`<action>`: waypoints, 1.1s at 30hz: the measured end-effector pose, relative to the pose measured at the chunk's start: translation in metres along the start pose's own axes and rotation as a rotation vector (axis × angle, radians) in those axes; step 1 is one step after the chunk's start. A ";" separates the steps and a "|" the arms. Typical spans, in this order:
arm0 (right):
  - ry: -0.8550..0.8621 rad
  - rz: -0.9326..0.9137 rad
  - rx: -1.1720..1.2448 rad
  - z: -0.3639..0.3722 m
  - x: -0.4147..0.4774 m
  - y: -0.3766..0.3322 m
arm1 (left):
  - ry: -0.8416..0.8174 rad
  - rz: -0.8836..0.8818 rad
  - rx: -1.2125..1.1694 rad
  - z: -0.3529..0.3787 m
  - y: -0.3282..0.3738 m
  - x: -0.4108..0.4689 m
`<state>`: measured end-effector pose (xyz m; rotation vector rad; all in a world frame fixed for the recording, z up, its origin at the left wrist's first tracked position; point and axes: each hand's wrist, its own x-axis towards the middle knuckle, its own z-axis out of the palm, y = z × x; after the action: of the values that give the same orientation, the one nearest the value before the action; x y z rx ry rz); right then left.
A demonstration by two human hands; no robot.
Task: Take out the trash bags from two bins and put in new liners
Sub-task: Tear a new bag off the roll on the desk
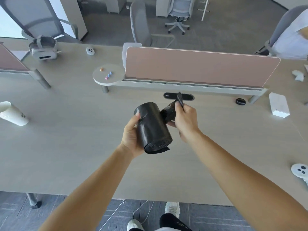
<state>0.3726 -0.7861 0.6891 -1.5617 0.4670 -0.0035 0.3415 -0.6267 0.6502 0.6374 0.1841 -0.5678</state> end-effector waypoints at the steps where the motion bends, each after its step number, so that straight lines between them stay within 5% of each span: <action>1: 0.017 -0.024 0.014 -0.003 0.000 -0.003 | 0.020 -0.003 0.003 0.001 0.001 0.000; 10: 0.130 -0.184 0.276 -0.043 0.006 -0.022 | 0.094 -0.044 0.107 0.000 0.019 0.005; 18: 0.294 -0.087 0.455 -0.071 0.033 -0.027 | 0.170 -0.075 0.211 -0.012 0.026 0.016; 20: 0.291 -0.072 0.054 -0.080 0.043 -0.019 | 0.165 -0.095 0.193 -0.015 0.022 0.014; 22: 0.244 -0.026 -0.608 -0.086 0.044 -0.008 | 0.135 -0.091 0.174 -0.016 0.019 0.013; 24: 0.227 -0.242 -0.886 -0.081 0.037 -0.003 | 0.087 -0.060 0.144 -0.015 0.017 0.012; 26: -0.009 -0.543 -0.854 -0.063 0.029 -0.003 | 0.041 -0.026 0.094 -0.013 0.016 0.011; 29: -0.521 -0.285 -0.748 -0.030 0.012 -0.004 | -0.064 0.024 0.038 -0.008 0.012 0.012; 33: -0.539 -0.283 -0.664 -0.014 0.011 -0.005 | -0.182 0.016 -0.088 -0.002 0.009 0.011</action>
<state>0.3804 -0.8029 0.6913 -2.1692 -0.2125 0.3798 0.3557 -0.6248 0.6493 0.4987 0.0324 -0.5955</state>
